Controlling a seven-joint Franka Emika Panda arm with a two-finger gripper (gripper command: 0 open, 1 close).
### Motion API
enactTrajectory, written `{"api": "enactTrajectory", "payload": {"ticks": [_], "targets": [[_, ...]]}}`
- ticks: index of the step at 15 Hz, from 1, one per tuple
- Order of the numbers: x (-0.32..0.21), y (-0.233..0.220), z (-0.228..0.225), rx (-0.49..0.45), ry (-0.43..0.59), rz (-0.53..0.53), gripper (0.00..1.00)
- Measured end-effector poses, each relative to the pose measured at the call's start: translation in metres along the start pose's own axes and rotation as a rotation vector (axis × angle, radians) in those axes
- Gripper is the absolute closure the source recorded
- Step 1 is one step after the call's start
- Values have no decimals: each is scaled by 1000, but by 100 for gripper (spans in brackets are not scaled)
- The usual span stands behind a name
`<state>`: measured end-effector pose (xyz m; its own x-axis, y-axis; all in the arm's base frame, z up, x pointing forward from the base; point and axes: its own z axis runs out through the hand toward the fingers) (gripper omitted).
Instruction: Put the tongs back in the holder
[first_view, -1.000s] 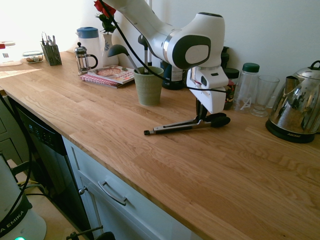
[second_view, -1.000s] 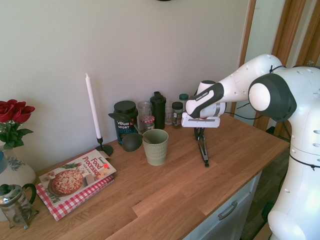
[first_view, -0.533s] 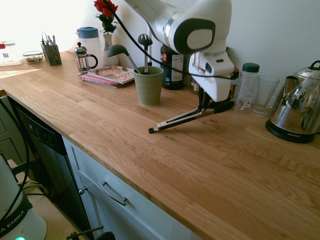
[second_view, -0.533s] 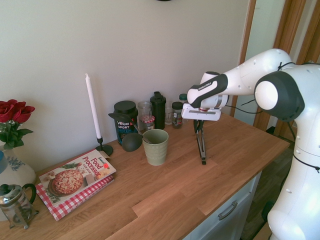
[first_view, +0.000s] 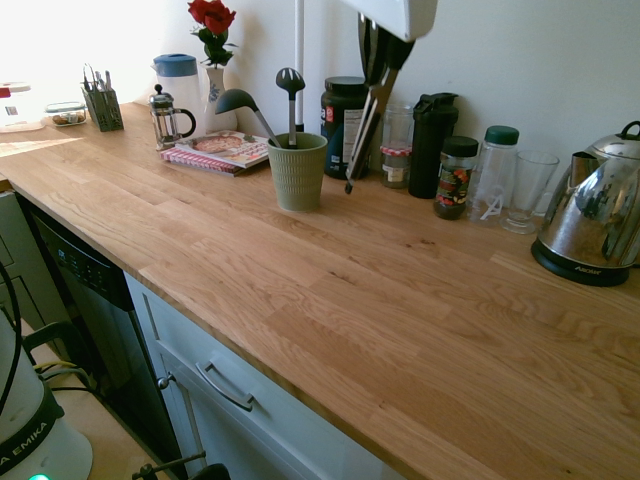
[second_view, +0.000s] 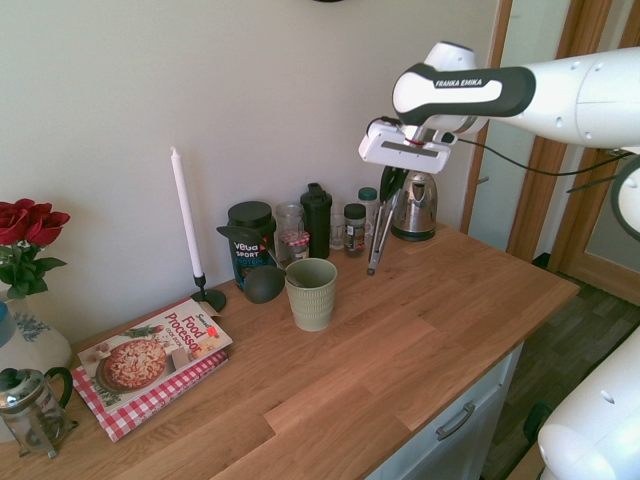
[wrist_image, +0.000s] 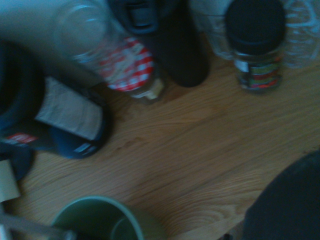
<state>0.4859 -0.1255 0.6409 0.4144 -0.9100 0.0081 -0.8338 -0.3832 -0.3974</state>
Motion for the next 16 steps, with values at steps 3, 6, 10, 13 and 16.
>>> {"api": "enactTrajectory", "payload": {"ticks": [3,6,10,13,16], "targets": [[-74,-27,-50,33,-16,-179,100],[-143,-58,-57,49,28,-354,100],[-163,-74,-30,64,146,-457,100],[-153,-71,16,52,151,-450,100],[-138,-74,64,42,143,-425,100]]}}
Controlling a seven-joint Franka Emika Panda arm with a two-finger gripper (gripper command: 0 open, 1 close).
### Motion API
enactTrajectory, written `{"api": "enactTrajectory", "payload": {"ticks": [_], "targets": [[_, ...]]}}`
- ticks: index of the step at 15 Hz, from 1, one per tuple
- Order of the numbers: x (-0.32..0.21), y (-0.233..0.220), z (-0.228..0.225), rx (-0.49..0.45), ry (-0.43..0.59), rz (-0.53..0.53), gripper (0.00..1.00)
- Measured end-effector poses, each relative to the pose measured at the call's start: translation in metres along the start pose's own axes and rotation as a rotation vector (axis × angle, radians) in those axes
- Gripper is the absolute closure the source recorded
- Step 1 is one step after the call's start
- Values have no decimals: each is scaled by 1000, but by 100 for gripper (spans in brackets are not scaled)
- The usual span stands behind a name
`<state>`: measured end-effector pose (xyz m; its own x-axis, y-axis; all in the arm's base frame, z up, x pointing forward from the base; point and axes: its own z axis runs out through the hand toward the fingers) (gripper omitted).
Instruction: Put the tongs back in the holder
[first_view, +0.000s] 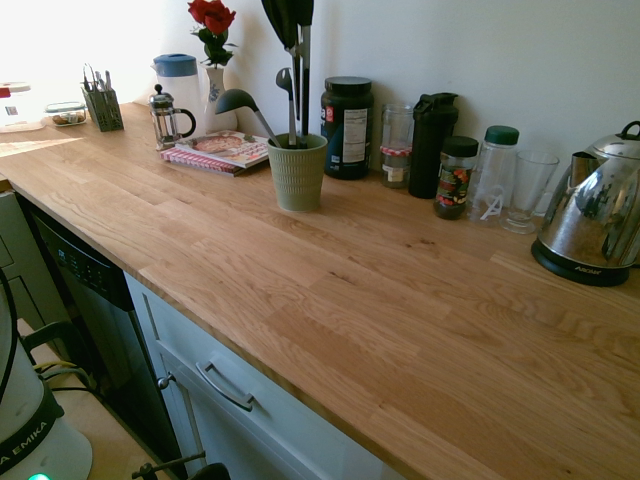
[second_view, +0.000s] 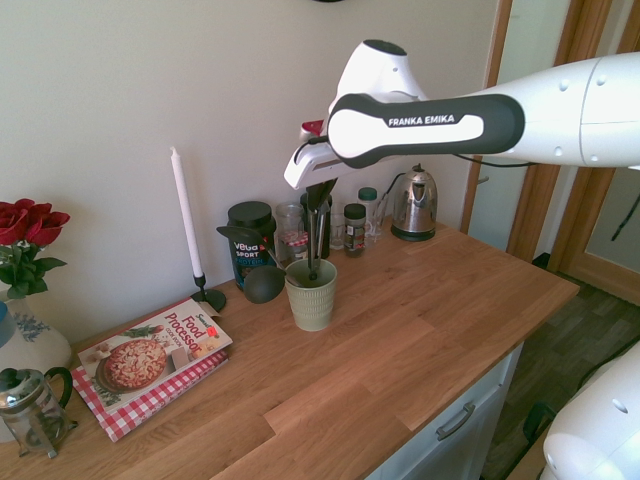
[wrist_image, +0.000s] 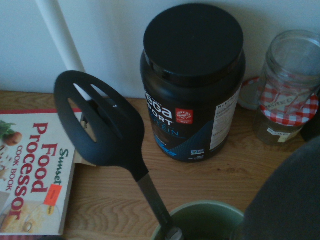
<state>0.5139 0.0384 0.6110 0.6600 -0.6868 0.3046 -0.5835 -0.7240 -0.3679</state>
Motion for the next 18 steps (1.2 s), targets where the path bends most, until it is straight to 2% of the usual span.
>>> {"api": "enactTrajectory", "payload": {"ticks": [5,6,11,18], "targets": [[7,0,48,-35,-4,-2,100],[6,1,55,-43,-13,-4,0],[-6,11,82,-86,-54,-11,0],[-12,12,87,-82,-53,-20,0]]}}
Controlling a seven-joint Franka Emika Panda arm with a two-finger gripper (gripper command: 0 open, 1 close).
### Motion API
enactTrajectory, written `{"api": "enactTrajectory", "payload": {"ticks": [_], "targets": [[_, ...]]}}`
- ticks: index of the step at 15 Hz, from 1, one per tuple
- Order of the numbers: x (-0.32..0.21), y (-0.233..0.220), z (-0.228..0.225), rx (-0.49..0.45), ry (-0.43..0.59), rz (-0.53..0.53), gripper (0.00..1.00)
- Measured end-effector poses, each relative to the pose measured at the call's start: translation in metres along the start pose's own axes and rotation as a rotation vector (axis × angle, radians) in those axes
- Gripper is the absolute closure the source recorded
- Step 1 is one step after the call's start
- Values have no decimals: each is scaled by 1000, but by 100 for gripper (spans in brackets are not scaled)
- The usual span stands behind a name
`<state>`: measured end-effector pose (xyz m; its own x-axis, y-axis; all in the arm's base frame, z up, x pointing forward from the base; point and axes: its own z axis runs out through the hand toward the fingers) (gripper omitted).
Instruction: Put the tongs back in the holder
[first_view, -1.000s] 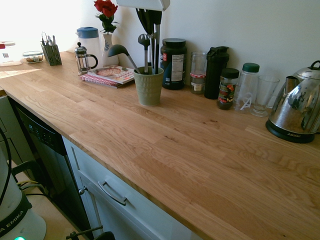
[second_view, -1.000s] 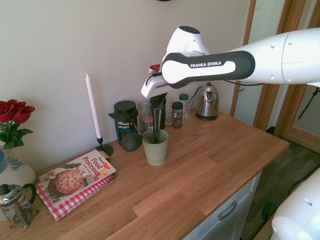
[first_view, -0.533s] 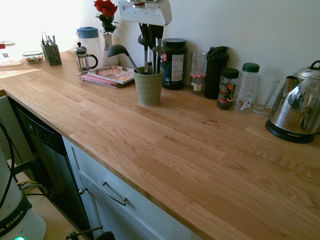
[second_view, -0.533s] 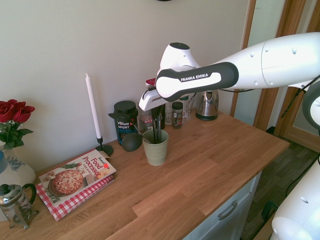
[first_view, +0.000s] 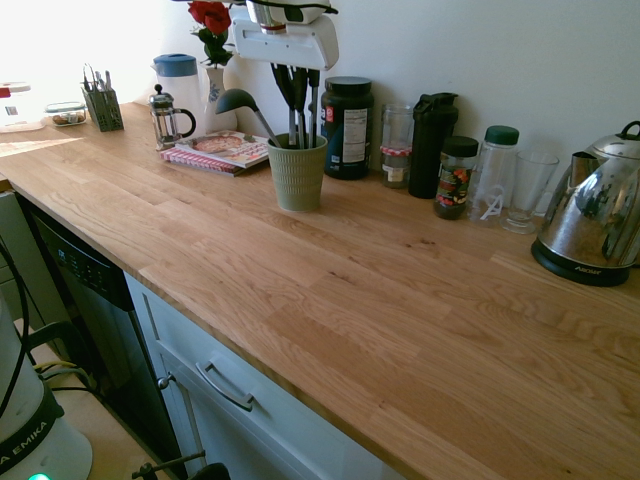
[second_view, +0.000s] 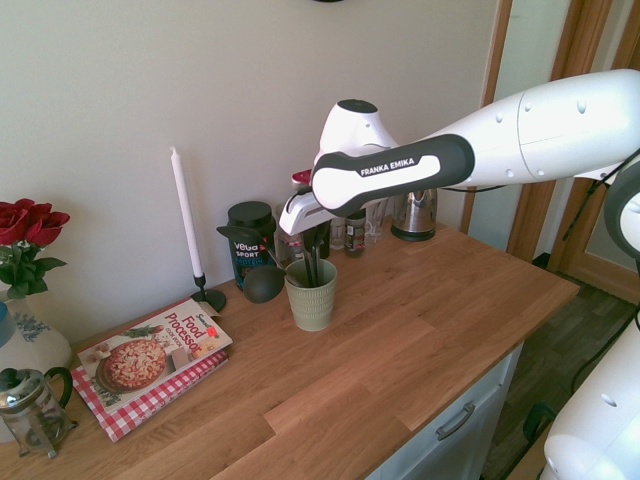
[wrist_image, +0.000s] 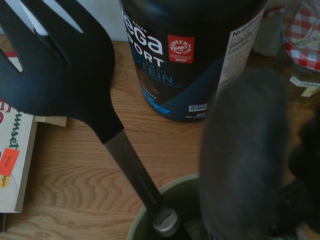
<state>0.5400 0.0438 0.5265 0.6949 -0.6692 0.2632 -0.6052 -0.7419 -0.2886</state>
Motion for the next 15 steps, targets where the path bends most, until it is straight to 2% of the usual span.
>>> {"api": "enactTrajectory", "payload": {"ticks": [3,7,11,15], "targets": [[2,-4,-26,27,24,-6,0],[0,8,-86,32,29,-10,0],[3,74,-125,-83,-18,47,0],[-38,146,-93,-161,-77,53,0]]}}
